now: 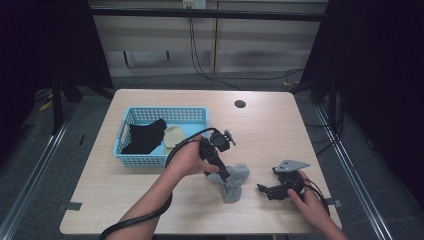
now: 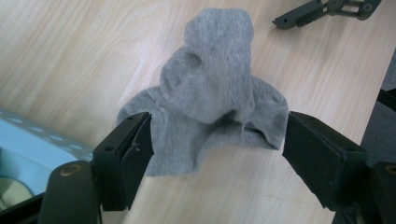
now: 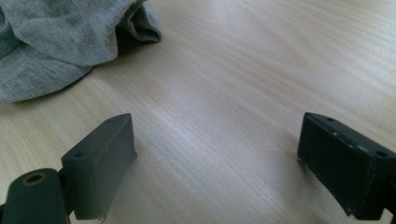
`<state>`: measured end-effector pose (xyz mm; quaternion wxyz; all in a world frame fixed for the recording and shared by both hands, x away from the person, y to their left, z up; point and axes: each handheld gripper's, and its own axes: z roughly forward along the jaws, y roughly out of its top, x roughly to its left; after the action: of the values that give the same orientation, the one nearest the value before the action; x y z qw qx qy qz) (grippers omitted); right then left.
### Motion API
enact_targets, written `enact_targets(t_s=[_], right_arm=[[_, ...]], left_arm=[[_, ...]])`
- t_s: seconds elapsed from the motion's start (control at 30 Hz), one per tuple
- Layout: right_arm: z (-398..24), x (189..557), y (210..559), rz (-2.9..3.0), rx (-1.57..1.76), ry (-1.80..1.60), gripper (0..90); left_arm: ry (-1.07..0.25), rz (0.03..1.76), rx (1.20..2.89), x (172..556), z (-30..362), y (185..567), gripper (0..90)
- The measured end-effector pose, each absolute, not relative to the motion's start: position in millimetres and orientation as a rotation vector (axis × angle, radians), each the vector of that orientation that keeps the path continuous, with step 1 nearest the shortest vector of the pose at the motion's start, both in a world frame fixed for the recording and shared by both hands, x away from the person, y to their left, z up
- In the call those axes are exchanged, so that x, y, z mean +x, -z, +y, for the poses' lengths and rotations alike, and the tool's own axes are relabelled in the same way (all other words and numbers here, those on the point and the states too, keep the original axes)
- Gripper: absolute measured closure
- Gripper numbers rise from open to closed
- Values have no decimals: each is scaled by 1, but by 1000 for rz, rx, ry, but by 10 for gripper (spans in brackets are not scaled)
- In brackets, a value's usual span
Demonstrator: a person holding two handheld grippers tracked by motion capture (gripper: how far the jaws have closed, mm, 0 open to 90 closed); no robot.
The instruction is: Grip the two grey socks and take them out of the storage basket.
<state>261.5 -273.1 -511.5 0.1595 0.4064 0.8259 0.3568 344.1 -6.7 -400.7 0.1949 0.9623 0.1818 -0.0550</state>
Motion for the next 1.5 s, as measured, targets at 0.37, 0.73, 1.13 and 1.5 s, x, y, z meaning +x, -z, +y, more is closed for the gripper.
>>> enact_targets(t_s=[0.37,0.73,1.13,1.5], right_arm=[[-273,261,512,2359,1162,-1019,107],[-273,261,512,2360,1161,-1021,107],[-273,261,511,2360,1163,-1019,107],[-273,261,512,2360,1163,-1019,107]], left_arm=[[170,499,2709,333,11,406,242],[181,532,2711,322,34,417,247],[172,556,2702,315,63,435,253],[154,592,2662,310,89,456,253]])
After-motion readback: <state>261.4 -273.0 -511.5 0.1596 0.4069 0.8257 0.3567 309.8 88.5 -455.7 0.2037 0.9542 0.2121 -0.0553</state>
